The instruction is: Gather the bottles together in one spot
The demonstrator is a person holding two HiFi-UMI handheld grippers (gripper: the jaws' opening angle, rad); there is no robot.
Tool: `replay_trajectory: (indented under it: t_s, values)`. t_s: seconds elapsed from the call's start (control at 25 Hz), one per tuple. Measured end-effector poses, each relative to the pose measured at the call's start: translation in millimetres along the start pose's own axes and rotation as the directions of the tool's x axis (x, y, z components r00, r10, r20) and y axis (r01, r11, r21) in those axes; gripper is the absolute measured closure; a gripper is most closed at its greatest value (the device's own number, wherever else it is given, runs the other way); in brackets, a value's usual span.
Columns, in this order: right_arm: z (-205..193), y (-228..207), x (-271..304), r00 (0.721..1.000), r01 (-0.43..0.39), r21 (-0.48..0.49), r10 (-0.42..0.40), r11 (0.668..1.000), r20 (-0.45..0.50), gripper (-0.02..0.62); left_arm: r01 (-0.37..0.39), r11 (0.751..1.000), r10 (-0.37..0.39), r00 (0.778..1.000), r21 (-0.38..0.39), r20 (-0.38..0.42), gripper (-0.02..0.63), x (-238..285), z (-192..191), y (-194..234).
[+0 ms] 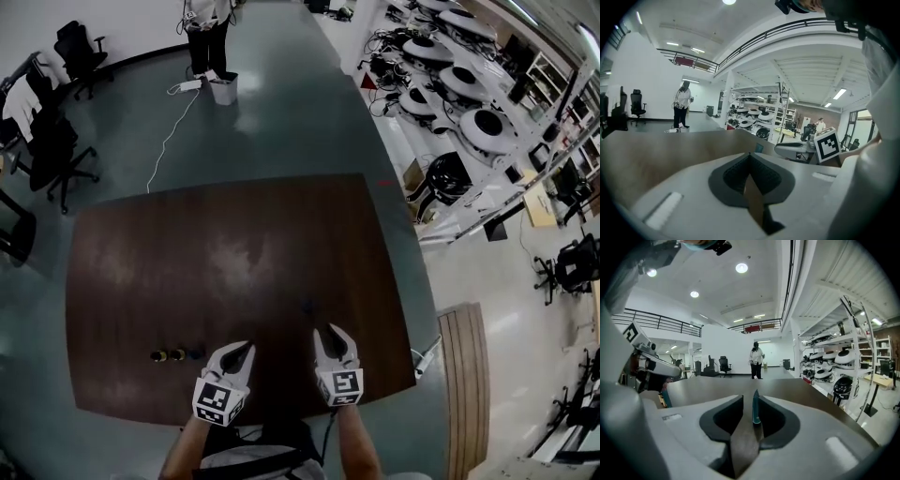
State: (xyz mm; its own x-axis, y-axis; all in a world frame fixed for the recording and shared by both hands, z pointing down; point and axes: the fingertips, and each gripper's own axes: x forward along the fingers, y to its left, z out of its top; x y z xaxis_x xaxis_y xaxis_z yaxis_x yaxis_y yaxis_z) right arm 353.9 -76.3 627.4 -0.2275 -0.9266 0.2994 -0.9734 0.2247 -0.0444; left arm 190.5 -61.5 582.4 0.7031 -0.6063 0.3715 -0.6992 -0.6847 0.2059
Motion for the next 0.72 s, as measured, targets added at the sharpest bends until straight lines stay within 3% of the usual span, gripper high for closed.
replay_trajectory:
  t_s: [0.4,0.72]
  values:
    - [-22.7,-1.9,38.5,0.998,-0.037,0.005,0.037,0.999,-0.041,0.434,-0.025,0.999,0.024,0.999,-0.029,-0.028,0.607,4.8,-9.1,6.2]
    - [-36.6,-4.0,59.1,0.996,-0.049,-0.007,0.049,0.999,-0.071,0.433,-0.040,0.998,0.038,0.998,-0.044,-0.050,0.607,9.3,-19.3,11.0]
